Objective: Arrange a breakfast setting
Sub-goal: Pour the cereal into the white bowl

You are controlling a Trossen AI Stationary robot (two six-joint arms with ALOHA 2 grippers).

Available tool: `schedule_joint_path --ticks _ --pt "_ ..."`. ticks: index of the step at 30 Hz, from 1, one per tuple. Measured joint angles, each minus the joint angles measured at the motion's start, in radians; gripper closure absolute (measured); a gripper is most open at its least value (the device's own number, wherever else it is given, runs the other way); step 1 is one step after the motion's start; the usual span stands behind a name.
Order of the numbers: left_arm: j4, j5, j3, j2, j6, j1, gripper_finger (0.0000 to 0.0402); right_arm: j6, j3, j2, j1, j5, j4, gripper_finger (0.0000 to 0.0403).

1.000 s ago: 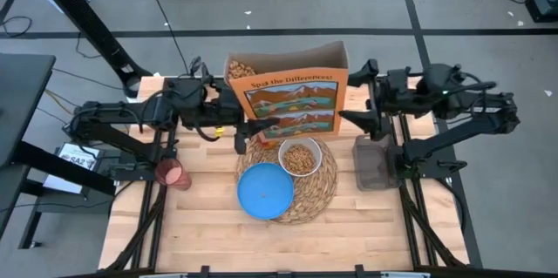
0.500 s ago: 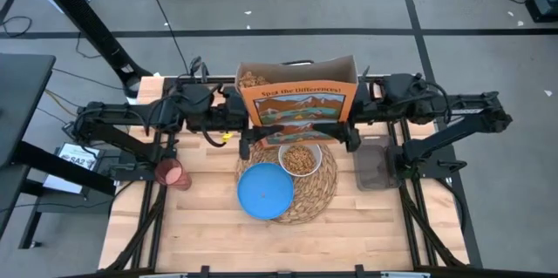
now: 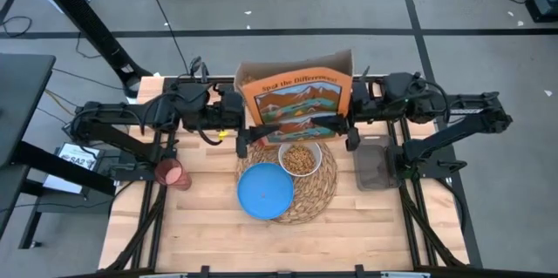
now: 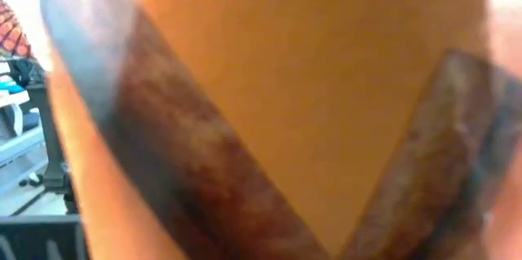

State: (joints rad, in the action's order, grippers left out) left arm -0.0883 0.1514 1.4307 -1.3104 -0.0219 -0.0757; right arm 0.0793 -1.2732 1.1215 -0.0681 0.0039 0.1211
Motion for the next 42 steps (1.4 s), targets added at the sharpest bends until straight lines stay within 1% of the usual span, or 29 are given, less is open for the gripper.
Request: schedule_joint_path --ticks 4,9,14,18,23,25,29,33,36,39,42 --pt "-0.133 0.033 0.0 0.055 0.009 0.0 0.009 -0.002 0.0 -0.021 0.0 0.022 0.0 0.0228" --pt "-0.373 0.104 0.001 0.163 0.074 0.0 0.0089 -0.03 0.0 -0.084 0.007 0.124 0.061 0.0229" --pt "-0.655 0.184 0.0 0.276 0.206 0.0 0.0088 -0.031 0.005 -0.141 0.039 0.297 0.166 0.023" --pt "-0.792 0.214 0.0 0.348 0.28 0.0 0.0088 -0.01 0.044 -0.177 0.073 0.458 0.221 0.023" --pt "-0.868 0.216 0.0 0.402 0.303 0.0 0.0088 0.051 0.162 -0.214 0.127 0.681 0.239 0.023" --pt "-0.889 0.215 0.0 0.417 0.302 0.0 0.0088 0.087 0.224 -0.226 0.152 0.752 0.238 0.023" --pt "-0.922 0.215 0.0 0.437 0.301 0.0 0.0088 0.177 0.36 -0.246 0.2 0.857 0.232 0.023" --pt "-0.938 0.212 -0.001 0.443 0.305 0.0 0.0088 0.274 0.503 -0.26 0.262 0.921 0.214 0.023" --pt "-0.938 0.19 0.0 0.441 0.308 0.0 0.0088 0.344 0.613 -0.26 0.326 0.942 0.176 0.0231" --pt "-0.938 0.168 0.0 0.434 0.329 -0.001 0.0088 0.374 0.715 -0.255 0.398 0.951 0.093 0.0231" --pt "-0.938 0.142 -0.001 0.43 0.348 -0.001 0.0088 0.363 0.804 -0.253 0.461 0.989 -0.03 0.0231"
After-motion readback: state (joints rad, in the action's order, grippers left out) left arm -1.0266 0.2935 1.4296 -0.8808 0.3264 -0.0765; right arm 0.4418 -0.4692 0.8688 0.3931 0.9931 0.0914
